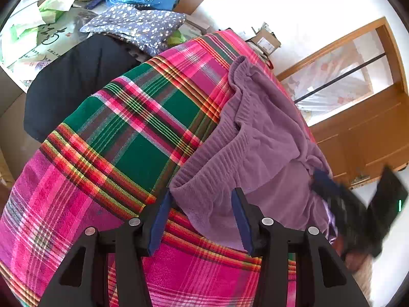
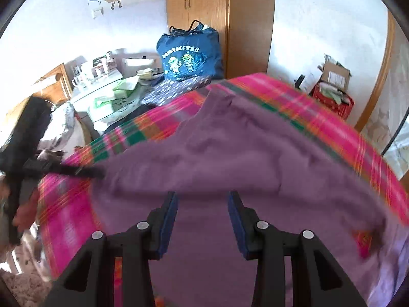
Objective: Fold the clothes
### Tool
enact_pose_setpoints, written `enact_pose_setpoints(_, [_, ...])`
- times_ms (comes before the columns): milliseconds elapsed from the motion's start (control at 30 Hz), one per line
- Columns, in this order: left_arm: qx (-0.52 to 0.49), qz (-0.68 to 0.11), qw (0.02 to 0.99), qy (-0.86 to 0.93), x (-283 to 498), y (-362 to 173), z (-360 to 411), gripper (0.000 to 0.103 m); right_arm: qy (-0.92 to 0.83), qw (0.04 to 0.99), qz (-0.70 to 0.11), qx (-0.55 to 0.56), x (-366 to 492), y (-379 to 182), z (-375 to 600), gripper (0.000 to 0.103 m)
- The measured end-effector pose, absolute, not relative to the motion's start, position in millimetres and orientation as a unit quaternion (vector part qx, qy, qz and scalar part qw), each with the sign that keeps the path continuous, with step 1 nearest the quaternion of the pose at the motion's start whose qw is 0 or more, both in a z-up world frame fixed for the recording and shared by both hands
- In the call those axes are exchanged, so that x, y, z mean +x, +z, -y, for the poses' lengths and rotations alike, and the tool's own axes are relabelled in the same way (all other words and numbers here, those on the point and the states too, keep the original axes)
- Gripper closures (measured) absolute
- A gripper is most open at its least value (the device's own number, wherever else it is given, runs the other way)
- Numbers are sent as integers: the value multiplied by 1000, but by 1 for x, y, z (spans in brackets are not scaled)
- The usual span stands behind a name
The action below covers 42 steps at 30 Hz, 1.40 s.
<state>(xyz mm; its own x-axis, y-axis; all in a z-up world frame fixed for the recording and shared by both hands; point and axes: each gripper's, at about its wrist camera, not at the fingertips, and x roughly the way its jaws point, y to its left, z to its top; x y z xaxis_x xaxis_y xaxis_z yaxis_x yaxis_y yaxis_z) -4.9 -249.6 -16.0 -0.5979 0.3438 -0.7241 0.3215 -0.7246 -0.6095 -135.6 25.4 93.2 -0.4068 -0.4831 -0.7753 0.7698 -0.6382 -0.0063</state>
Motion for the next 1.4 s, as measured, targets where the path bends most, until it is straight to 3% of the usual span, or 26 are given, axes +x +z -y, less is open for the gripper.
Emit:
enact_pose_setpoints(367, [-429, 388, 5, 816, -1, -18, 249, 53, -795, 406, -269, 361, -245, 84, 65, 62])
enact_pose_setpoints(700, [-433, 406, 12, 805, 3, -21, 252, 53, -727, 461, -337, 382, -280, 62, 121, 59])
enact_pose_setpoints(1000, [-425, 380, -50, 820, 18, -9, 264, 53, -710, 480, -323, 401, -307, 53, 134, 59])
enact_pose_setpoints(1400, [-439, 397, -39, 805, 22, -17, 261, 53, -665, 507, -360, 413, -311, 44, 149, 58])
